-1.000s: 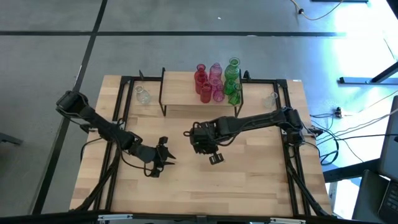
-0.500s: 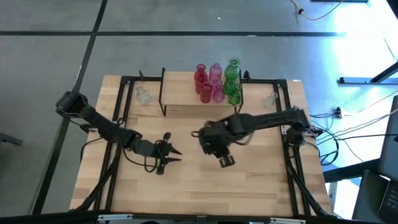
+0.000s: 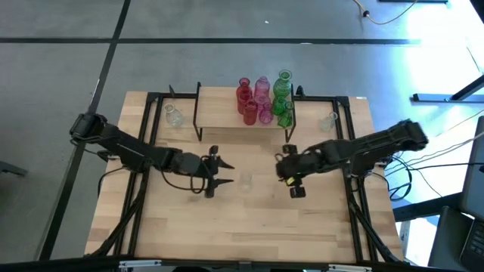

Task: Sort vases onto shelf
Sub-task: Put the bottom transparent vase on the shelf

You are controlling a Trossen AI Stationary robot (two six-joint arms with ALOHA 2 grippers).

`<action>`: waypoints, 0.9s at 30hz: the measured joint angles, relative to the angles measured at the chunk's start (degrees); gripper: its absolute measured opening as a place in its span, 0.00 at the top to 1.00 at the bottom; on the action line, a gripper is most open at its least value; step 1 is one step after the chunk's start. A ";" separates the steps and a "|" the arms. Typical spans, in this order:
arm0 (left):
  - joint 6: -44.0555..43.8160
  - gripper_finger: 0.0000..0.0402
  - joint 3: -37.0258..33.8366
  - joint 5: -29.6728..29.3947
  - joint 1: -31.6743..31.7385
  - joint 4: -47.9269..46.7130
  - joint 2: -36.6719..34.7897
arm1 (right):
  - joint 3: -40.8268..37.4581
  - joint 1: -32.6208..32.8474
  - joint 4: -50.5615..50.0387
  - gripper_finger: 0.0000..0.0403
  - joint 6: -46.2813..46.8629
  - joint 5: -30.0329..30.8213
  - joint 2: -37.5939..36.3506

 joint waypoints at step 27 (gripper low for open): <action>-4.56 0.41 0.73 2.62 2.08 21.17 20.66 | -29.31 -0.07 48.70 0.63 -2.25 2.27 -4.71</action>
